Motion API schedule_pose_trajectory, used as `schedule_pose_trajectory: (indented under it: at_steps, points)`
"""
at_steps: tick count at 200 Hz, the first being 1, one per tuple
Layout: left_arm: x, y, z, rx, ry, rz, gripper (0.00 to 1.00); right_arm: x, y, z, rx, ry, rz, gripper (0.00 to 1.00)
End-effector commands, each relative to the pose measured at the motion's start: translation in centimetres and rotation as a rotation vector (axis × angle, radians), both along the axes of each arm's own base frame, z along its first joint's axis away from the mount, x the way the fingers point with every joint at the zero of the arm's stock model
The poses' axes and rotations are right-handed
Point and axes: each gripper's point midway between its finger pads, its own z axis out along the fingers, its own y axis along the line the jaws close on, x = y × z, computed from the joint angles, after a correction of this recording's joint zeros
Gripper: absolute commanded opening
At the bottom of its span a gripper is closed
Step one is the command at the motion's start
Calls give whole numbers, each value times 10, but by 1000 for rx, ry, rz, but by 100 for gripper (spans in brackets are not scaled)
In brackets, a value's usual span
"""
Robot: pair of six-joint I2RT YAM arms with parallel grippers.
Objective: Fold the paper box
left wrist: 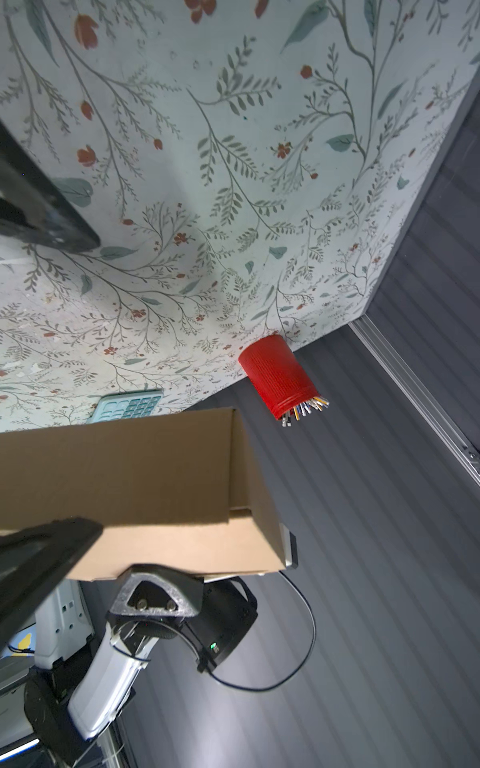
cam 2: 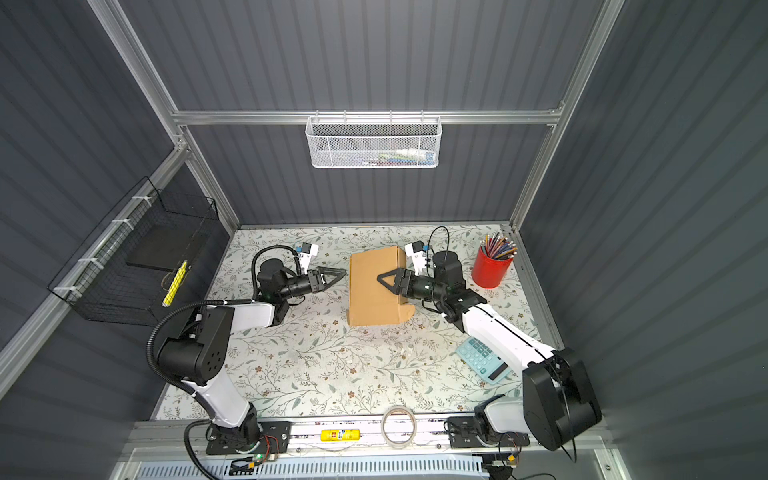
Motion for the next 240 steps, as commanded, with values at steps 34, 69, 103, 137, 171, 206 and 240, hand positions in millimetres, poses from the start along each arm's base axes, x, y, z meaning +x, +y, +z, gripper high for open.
schedule_pose_trajectory:
  at_steps: [34, 69, 103, 137, 171, 206, 240]
  points:
    - [-6, 0, 28, -164, -51, -58, 100, 4, 2, 24, 27, -69, 34, 59]
    - [-10, 1, 33, -162, -73, -59, 100, 6, 0, 24, 36, -69, 32, 59]
    - [-11, 1, 41, -168, -88, -64, 100, 9, 0, 27, 65, -65, 42, 59]
    - [-11, 1, 43, -171, -86, -67, 100, 11, 1, 32, 80, -68, 56, 59]
    - [-12, -3, 50, -179, -85, -84, 100, 11, 4, 40, 85, -76, 85, 59]
    - [-14, -5, 54, -188, -66, -101, 100, 12, 5, 50, 68, -105, 107, 59]
    - [-21, -13, 62, -196, -71, -128, 100, 15, 6, 57, 68, -114, 121, 59]
